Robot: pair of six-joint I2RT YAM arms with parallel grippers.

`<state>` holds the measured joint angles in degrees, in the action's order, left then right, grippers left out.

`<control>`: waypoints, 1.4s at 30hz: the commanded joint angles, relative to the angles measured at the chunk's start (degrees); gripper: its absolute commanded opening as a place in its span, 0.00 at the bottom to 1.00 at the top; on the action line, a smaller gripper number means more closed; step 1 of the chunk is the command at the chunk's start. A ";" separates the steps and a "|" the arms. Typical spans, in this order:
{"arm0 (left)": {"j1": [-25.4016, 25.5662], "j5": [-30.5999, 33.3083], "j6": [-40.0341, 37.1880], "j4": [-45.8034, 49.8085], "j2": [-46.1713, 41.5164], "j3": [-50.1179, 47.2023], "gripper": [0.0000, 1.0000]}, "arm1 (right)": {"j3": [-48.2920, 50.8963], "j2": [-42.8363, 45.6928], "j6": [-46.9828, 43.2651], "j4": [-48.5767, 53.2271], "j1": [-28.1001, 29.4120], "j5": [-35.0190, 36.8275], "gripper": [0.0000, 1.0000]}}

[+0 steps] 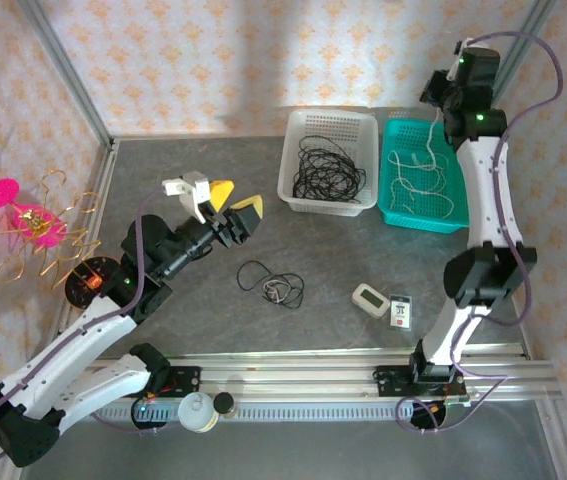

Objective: Untangle the cables

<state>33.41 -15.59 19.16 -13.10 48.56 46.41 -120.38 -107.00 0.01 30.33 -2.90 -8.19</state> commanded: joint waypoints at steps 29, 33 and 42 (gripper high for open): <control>0.47 5.33 9.93 0.09 1.00 -12.16 0.84 | 19.17 4.17 4.05 1.53 0.77 0.43 0.70; 0.43 7.65 12.46 0.77 3.24 -14.94 0.79 | 37.31 16.63 5.49 -8.02 9.98 -2.47 0.66; 0.46 18.31 27.50 12.27 6.30 -19.56 0.67 | 63.02 25.11 0.09 -18.96 33.56 -9.28 0.62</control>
<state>33.41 -2.24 38.81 -6.07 54.15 28.38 -61.69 -82.54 3.14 15.88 27.35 -14.31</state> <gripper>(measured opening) 0.675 0.619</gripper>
